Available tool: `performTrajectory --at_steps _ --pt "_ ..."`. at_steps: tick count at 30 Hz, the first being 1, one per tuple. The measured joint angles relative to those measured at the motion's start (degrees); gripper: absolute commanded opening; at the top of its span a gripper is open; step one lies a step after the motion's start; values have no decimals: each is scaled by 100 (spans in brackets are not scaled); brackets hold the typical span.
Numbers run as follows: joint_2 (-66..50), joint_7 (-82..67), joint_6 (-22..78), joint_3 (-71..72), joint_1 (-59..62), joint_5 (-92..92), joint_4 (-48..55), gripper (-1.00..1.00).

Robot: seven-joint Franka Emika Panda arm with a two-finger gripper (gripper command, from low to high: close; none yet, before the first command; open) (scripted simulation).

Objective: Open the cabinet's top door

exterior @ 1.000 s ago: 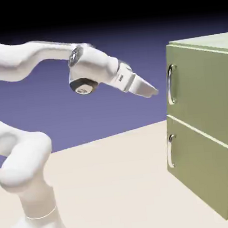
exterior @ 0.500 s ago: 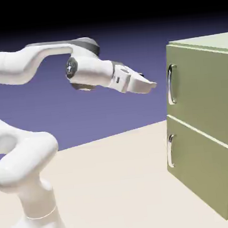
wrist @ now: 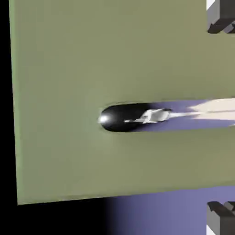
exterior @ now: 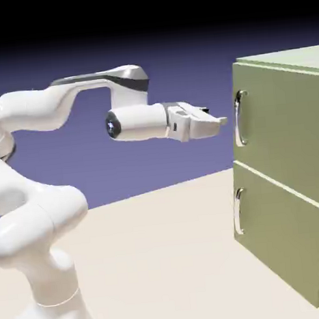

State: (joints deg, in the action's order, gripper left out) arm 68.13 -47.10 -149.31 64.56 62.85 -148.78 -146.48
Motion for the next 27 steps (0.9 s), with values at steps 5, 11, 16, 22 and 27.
performTrajectory --at_steps 5,11,16,22,27 --pt "265 -668 184 482 474 -1110 108 0" --pt "79 -690 255 917 1415 -1280 934 -100" --pt "22 -763 952 575 1000 -1041 312 -100" --pt "-37 -887 2444 -258 371 -337 -820 -100" --pt "-68 -999 3690 -1004 201 406 -1502 -100"
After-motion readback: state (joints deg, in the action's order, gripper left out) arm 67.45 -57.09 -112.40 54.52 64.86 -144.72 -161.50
